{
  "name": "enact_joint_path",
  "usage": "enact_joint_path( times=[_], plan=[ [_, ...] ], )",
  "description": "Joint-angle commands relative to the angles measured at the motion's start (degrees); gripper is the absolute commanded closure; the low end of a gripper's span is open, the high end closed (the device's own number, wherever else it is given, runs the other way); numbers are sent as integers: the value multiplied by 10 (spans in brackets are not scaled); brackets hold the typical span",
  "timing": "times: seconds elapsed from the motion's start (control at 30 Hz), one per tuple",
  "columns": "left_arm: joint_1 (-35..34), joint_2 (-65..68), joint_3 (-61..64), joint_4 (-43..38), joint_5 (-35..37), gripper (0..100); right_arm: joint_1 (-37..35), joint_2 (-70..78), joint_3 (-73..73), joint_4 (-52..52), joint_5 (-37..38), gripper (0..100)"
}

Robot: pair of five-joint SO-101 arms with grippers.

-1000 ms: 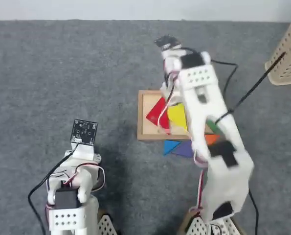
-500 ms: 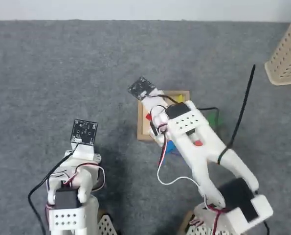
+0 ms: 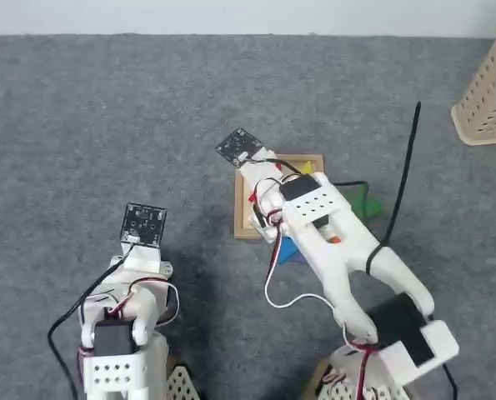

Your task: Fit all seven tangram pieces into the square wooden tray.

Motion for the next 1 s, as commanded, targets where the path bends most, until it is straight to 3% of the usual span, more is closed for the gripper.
enact_joint_path(
  times=[0.0,0.97],
  plan=[
    [-3,0,-5,3,-5,988,-2,-6,-3,-13,18,939],
    [-3,0,-5,3,-5,988,72,167,-218,13,30,943]
  ],
)
